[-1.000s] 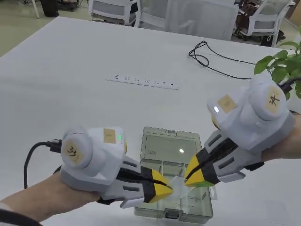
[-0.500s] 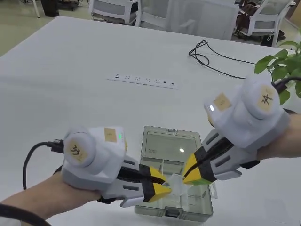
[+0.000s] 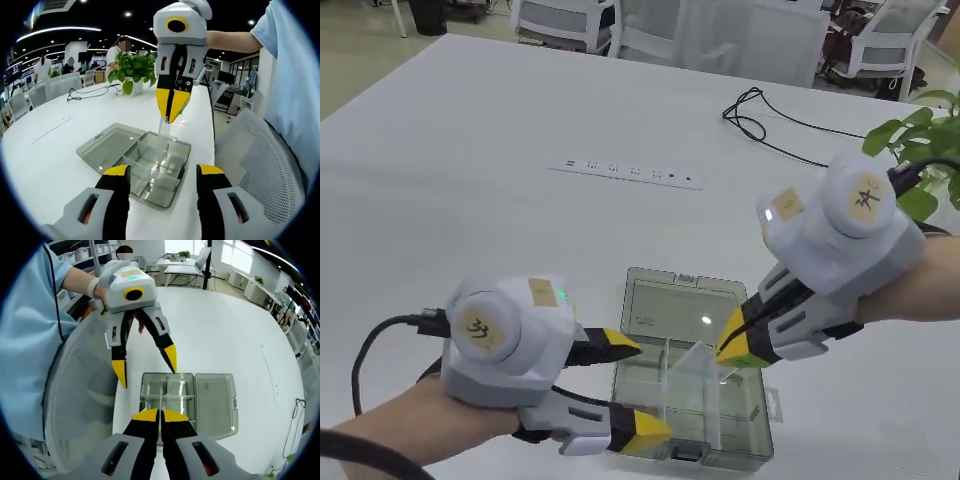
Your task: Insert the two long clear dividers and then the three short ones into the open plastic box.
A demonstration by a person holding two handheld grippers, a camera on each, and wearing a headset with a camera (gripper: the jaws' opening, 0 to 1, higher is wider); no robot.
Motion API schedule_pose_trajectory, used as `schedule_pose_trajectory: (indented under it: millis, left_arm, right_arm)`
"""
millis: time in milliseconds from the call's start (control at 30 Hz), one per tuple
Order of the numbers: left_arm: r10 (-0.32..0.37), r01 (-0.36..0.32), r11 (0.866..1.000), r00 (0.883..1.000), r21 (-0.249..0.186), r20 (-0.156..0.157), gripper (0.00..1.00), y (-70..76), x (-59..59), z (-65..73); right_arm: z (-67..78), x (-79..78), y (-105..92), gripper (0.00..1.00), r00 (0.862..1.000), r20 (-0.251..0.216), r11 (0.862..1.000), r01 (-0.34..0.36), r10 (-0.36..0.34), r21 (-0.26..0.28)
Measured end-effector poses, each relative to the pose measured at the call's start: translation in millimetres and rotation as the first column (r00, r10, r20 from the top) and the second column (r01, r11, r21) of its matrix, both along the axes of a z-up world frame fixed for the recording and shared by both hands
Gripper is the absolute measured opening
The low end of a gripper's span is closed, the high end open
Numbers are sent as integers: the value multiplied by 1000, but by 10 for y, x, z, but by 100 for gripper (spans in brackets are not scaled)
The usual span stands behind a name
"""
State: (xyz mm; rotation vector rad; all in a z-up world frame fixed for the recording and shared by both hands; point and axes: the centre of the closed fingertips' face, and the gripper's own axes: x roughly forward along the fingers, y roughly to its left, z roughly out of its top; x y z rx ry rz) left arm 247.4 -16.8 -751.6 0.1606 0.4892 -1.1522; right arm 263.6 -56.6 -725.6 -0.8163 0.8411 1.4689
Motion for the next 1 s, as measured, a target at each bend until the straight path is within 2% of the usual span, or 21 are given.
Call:
schedule_pose_trajectory:
  millis: [167,233,367,467,567,1000]
  left_arm:
    - [77,-77,997,997,8,-3,77,107,60,-59]
    - [99,-99,995,995,11,-4,82,149,68,-85]
    - [159,-159,987,987,21,-10,100,229,106,-128]
    - [174,-173,984,985,36,-14,100,281,112,-165]
    - [183,-182,983,983,30,-22,100,310,113,-167]
    - [180,-179,983,983,29,-28,99,313,108,-181]
  right_arm:
    - [-63,78,-19,2,1000,-3,999,30,-30,-9]
    - [-92,91,-27,2,999,-8,999,34,-34,-14]
    - [-155,108,-59,2,999,-12,999,40,-41,-30]
    - [-192,116,-88,2,999,-14,998,44,-45,-40]
    - [-219,113,-109,2,999,-19,998,48,-48,-46]
    - [-289,132,-111,3,998,-27,998,52,-53,-47]
